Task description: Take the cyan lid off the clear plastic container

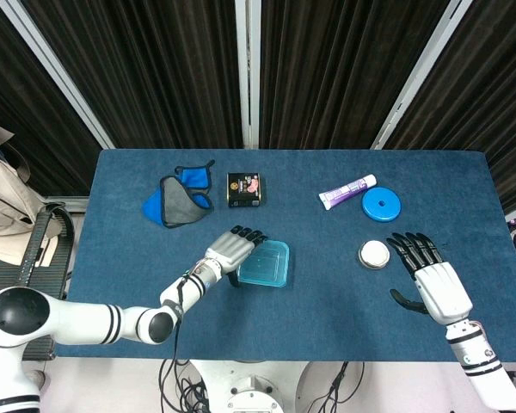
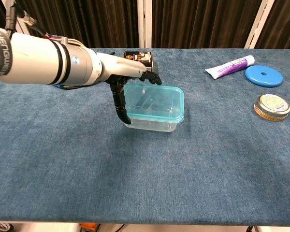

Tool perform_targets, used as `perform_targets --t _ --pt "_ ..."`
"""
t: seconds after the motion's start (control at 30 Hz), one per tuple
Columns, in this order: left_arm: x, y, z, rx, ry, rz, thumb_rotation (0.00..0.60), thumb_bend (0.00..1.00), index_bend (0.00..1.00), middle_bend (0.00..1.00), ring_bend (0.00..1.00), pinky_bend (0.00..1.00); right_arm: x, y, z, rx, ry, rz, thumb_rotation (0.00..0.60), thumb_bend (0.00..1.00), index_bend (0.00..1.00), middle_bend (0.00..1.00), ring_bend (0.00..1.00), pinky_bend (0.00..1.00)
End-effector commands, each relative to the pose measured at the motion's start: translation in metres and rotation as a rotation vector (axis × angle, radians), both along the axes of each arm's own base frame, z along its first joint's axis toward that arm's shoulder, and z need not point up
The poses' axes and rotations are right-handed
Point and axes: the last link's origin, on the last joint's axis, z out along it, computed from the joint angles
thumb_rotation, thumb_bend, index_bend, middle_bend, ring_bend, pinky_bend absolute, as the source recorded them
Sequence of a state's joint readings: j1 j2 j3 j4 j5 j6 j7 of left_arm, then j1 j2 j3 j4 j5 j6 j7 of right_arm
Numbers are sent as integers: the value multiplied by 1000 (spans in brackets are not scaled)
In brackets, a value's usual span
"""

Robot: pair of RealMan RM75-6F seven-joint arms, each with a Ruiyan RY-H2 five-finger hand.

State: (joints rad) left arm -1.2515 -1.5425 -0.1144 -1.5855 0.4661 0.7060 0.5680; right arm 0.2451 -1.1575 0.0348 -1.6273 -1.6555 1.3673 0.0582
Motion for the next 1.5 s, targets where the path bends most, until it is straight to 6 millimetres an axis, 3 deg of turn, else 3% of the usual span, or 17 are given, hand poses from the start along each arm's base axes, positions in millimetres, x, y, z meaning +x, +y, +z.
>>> perform_targets --t 0.03,0.2,0.37,0.5,0.57,0.8,1.1,1.5 --pt "-1 3 -2 -6 5 21 600 104 0 0 0 59 3 -2 -5 15 2 15 600 165 0 55 0 0" --pt "-1 7 -6 -16 -7 53 600 104 0 10 14 87 11 -10 -20 55 5 52 600 206 0 60 0 0" --pt "-2 8 -8 -27 -37 68 600 104 49 149 137 141 21 -23 -44 97 6 93 600 249 0 65 0 0" --pt "-3 7 -11 -20 -54 58 600 105 120 197 178 174 32 -37 -72 115 -14 142 600 262 0 61 0 0" --pt "-3 6 -12 -22 -58 57 600 105 133 198 178 176 38 -43 -85 118 -19 177 600 247 0 50 0 0" --pt "-2 4 -16 -21 -80 57 600 104 133 198 178 187 57 -53 -124 105 -88 283 600 40 0 0 0 0" --pt "3 2 -20 -32 -103 62 600 104 133 198 178 200 69 -56 -154 136 -149 315 600 26 0 0 0 0" --pt "6 -1 -23 -41 -119 54 600 105 131 198 178 201 78 -62 -172 141 -165 357 600 26 0 0 0 0"
